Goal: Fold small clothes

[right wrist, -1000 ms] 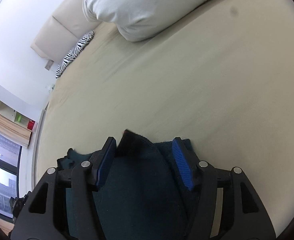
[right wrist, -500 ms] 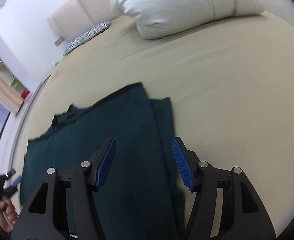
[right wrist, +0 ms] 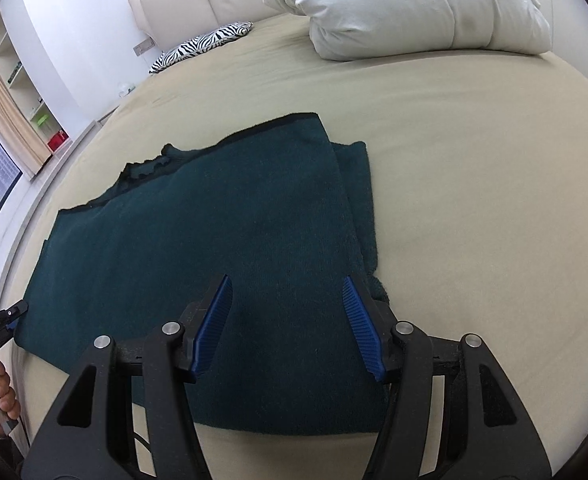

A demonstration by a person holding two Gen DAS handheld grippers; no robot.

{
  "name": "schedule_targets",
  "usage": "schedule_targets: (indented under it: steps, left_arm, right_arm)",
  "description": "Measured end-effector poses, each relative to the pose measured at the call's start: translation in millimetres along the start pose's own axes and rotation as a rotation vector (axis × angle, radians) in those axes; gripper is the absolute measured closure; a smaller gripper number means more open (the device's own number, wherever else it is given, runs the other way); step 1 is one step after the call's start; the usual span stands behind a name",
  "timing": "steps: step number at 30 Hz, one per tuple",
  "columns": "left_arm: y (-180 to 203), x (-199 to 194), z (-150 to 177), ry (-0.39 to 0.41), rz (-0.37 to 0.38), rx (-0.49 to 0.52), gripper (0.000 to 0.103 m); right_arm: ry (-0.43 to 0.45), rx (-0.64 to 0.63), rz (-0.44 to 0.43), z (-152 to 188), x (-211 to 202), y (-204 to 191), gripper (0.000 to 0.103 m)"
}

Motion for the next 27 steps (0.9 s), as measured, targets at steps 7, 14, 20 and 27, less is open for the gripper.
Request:
schedule_targets:
  steps: [7,14,20,27]
  left_arm:
    - [2.9,-0.2,5.3,0.014,-0.033,0.031,0.091]
    - [9.1,-7.2,13.5,0.047,-0.064,0.052,0.095]
    - [7.6,-11.2,15.6,0.049,-0.044,0.049,0.096]
    - [11.6,-20.7,32.8,0.081,-0.075,0.059,0.097]
  right_arm:
    - [0.066,0.019,0.052,8.8,-14.4,2.8,0.051]
    - [0.036,-0.002,0.071,19.1,-12.2,8.5,0.063]
    - [0.018,-0.009,0.078,23.2,-9.2,10.8,0.064]
    - [0.016,-0.051,0.105,28.9,-7.7,6.5,0.068]
Point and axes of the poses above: each gripper's, at about its wrist camera, not at the fingertips, and x roughly the way its jaws point, y to its right, z to its underside, the point moved 1 cm from there along x, roughly the way its jaws point, and after that the axes turned 14 degrees about -y, right-handed, at the moved point
